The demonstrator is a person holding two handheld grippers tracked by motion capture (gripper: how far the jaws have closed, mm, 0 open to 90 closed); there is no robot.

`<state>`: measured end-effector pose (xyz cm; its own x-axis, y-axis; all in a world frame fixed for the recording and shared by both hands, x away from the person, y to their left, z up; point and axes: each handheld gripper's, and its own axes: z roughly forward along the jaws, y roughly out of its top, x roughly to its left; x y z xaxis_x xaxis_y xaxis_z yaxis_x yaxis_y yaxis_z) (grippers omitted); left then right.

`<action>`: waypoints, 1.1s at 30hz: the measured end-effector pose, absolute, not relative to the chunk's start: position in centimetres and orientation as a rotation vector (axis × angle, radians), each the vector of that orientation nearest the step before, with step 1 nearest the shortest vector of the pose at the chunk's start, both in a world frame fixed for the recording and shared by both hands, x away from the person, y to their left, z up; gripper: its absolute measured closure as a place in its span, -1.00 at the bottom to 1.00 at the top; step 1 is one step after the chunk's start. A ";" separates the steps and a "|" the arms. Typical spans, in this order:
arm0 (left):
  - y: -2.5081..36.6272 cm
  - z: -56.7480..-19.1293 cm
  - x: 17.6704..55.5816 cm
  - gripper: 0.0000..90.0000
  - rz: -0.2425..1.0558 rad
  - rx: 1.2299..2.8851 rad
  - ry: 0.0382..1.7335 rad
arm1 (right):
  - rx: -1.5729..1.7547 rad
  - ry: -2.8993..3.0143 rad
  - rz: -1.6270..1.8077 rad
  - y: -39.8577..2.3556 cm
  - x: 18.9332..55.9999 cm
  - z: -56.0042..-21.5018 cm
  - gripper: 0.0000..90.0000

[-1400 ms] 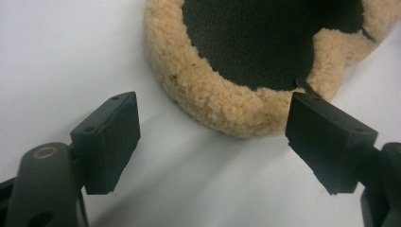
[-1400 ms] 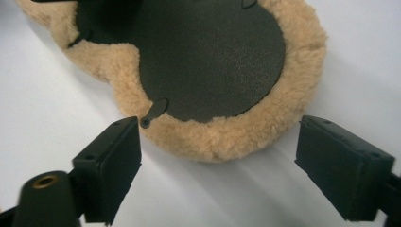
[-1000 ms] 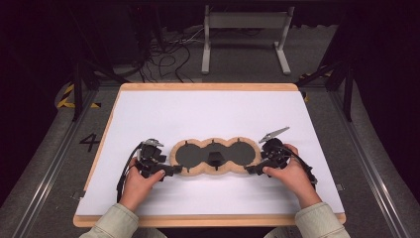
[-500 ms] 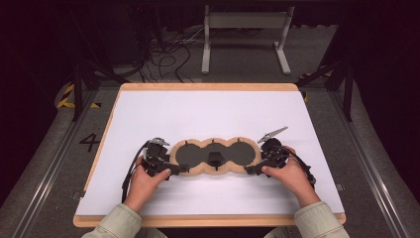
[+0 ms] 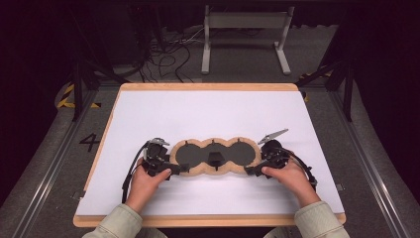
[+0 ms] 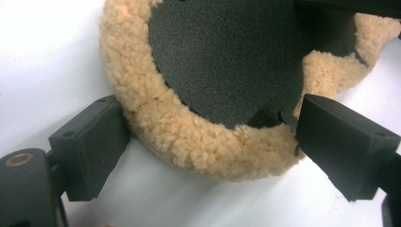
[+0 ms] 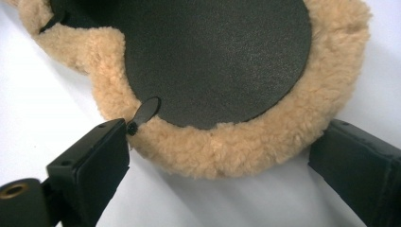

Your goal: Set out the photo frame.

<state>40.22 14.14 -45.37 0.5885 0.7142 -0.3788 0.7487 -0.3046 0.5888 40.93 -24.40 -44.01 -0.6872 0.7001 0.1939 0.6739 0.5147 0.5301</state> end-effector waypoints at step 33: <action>15.4 -43.4 38.8 0.21 0.168 1.970 1.208 | 1.353 2.401 1.130 -26.4 39.3 -40.9 0.39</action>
